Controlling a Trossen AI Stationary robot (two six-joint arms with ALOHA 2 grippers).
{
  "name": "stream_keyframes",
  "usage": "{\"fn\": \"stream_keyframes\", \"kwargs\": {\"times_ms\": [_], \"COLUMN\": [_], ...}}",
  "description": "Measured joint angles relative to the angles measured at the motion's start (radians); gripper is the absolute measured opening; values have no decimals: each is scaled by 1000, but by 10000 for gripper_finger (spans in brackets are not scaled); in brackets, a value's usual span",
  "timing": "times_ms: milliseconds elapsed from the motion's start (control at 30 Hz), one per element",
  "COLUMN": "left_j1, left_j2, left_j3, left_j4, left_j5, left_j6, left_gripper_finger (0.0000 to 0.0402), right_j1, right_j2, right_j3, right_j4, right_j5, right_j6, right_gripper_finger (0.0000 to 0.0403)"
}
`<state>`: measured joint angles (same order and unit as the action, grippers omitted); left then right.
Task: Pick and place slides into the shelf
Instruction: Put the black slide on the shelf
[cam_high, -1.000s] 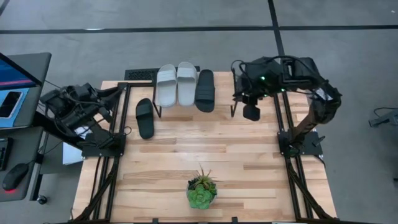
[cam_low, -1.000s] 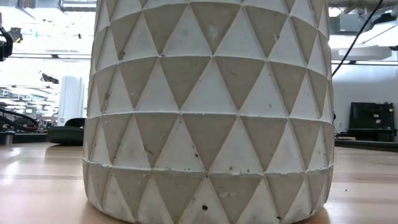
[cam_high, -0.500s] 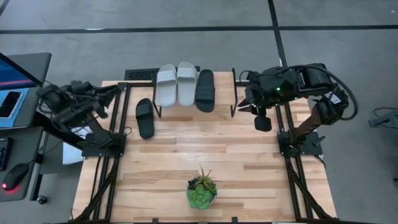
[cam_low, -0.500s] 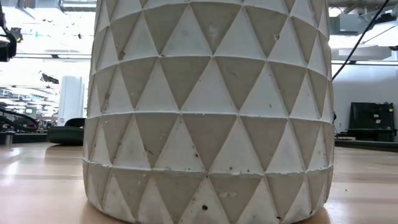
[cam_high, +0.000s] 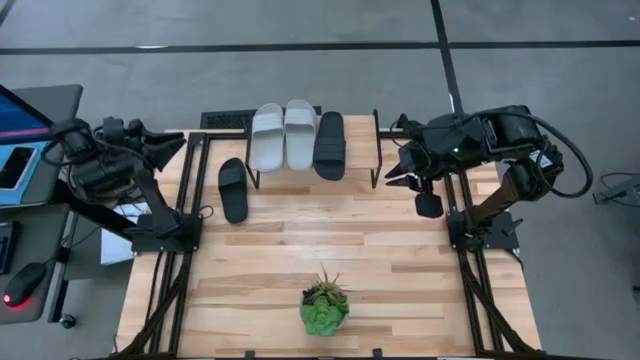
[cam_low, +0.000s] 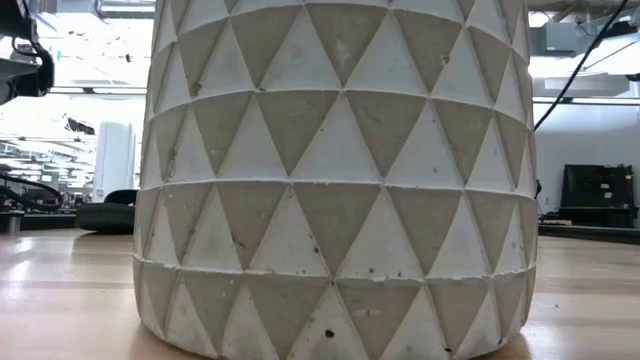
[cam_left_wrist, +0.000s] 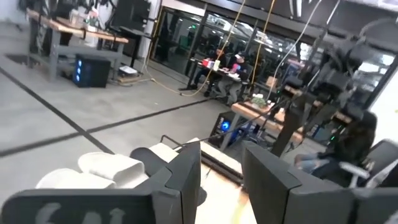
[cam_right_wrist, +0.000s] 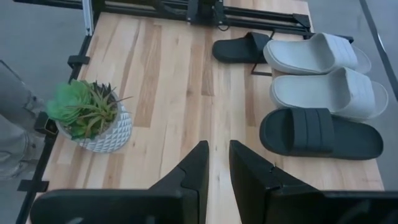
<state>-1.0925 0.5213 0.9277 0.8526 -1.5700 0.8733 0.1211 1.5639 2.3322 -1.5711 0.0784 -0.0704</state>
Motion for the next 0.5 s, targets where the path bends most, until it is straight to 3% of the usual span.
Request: {"fn": "stream_keyframes", "kwargs": {"times_ms": [333,500], "left_j1": [56,128], "left_j2": [-46,-45], "left_j3": [-43,-43], "left_j4": [21,-158], "left_j5": [-2,-1], "left_j6": [-6,19], "left_gripper_finger": [103,103], "right_j1": [8,8], "right_j2": [23,51], "right_j3": [0,2], "right_j4": [0,1], "right_j5": [2,1], "right_j6": [-11,-17], "right_gripper_finger": [54,54]}}
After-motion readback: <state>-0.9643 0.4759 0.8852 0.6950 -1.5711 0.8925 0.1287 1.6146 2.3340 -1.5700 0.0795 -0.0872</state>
